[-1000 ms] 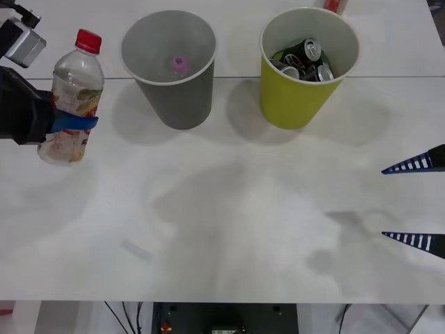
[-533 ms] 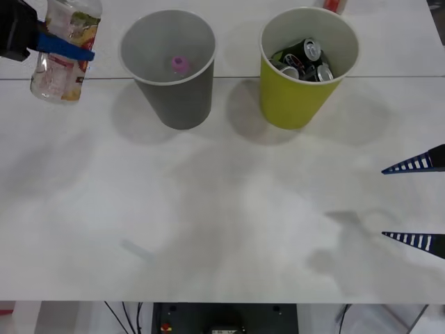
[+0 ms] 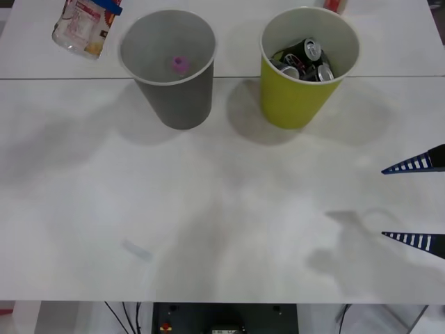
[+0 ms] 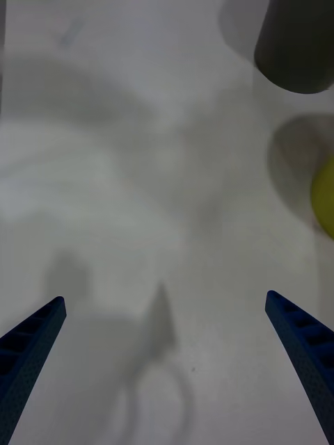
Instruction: Put the can into the green bin and the plastic bottle into the gray bin
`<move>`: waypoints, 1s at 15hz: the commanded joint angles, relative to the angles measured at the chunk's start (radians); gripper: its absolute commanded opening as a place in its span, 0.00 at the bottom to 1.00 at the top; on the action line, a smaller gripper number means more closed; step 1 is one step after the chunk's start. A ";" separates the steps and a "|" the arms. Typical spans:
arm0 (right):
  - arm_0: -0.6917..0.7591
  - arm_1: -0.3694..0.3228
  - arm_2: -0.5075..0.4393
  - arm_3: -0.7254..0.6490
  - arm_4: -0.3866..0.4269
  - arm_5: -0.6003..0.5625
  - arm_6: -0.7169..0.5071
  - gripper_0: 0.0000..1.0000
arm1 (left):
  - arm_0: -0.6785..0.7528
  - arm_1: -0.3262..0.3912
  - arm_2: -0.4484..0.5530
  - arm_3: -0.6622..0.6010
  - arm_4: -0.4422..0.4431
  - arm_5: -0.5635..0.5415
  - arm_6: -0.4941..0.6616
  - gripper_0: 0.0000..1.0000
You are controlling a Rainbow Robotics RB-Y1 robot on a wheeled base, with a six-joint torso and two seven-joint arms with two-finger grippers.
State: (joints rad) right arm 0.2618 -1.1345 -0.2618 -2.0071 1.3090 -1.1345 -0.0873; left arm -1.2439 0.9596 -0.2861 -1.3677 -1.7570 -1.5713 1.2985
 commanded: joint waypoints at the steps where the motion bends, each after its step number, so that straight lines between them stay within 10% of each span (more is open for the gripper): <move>1: 0.000 0.000 0.000 0.000 0.000 0.000 0.000 1.00 | -0.085 -0.090 -0.013 0.144 -0.076 0.001 -0.047 0.00; 15: 0.000 0.000 0.000 0.000 0.000 0.000 0.000 1.00 | -0.135 -0.321 -0.013 0.272 -0.348 0.111 0.021 0.00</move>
State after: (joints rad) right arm 0.2618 -1.1345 -0.2618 -2.0071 1.3090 -1.1345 -0.0873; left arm -1.3792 0.6412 -0.2983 -1.0970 -2.1028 -1.4634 1.3191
